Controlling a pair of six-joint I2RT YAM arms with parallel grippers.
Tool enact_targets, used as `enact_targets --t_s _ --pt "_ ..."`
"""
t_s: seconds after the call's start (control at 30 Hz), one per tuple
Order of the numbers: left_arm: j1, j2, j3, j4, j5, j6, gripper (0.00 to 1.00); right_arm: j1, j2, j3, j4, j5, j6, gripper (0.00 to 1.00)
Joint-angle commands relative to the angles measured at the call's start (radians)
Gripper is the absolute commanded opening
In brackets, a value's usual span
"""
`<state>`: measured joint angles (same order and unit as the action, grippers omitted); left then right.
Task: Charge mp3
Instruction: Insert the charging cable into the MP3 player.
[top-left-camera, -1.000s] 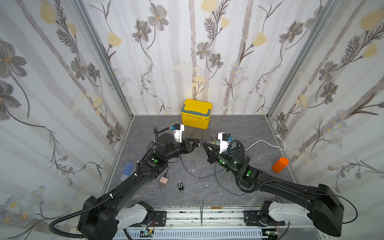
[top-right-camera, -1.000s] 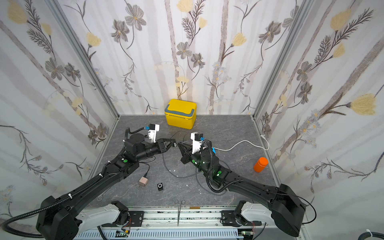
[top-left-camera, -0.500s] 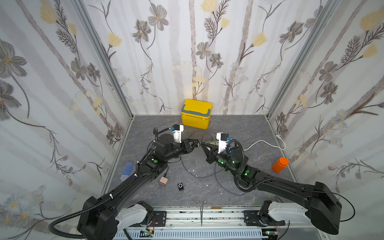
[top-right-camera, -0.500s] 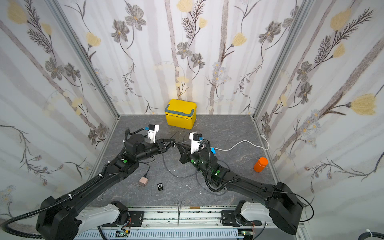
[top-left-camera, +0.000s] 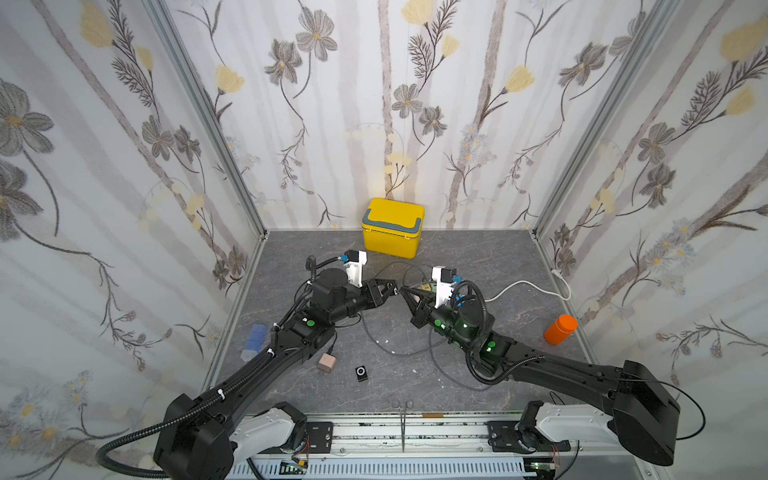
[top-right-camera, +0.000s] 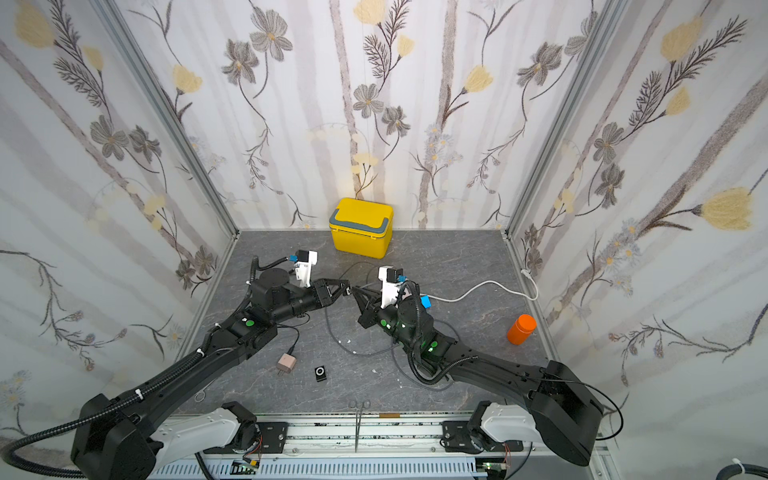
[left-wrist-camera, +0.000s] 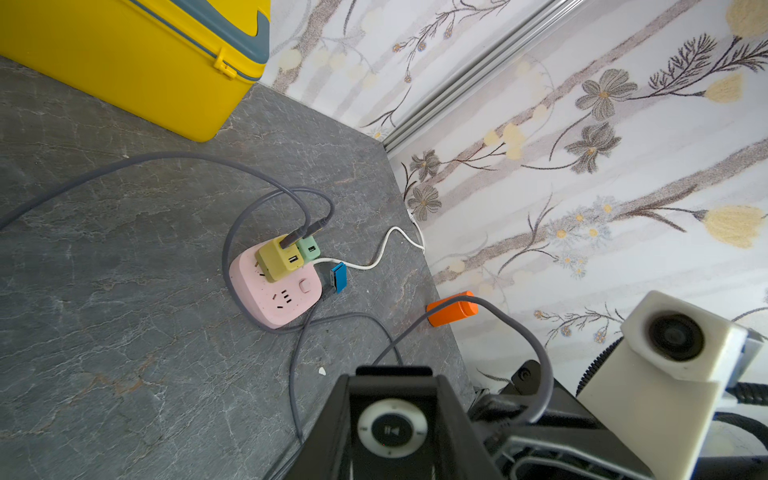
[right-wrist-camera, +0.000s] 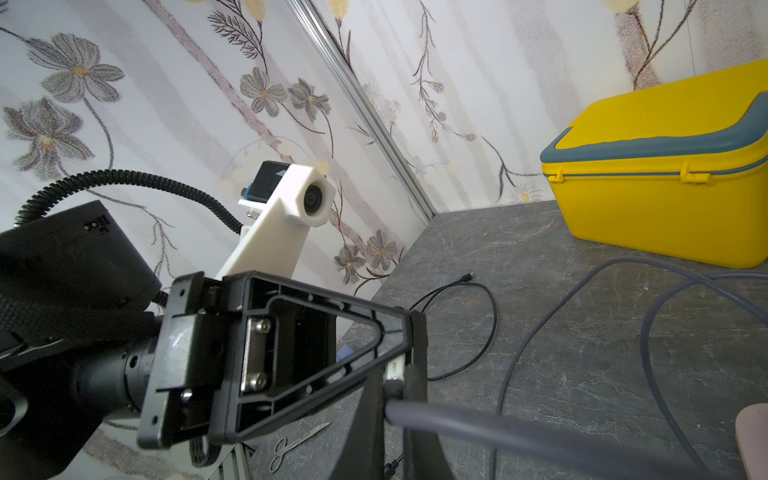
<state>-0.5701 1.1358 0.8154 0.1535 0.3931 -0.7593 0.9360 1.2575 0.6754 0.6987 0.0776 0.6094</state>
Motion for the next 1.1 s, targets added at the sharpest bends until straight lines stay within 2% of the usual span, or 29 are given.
enact_targets --t_s 0.0,0.3,0.77,1.07 --pt "-0.008 -0.008 0.001 0.06 0.023 0.003 0.13 0.004 0.014 -0.004 0.009 0.015 0.016 0.0" --pt "-0.016 -0.022 0.002 0.056 -0.012 -0.012 0.13 0.015 0.024 -0.017 0.024 0.057 0.017 0.0" --pt "-0.029 -0.006 0.017 0.064 -0.1 -0.093 0.13 0.073 0.073 -0.003 -0.022 0.12 -0.117 0.0" --pt "-0.033 0.005 0.029 0.097 -0.137 -0.136 0.13 0.084 0.109 -0.007 -0.023 0.125 -0.129 0.0"
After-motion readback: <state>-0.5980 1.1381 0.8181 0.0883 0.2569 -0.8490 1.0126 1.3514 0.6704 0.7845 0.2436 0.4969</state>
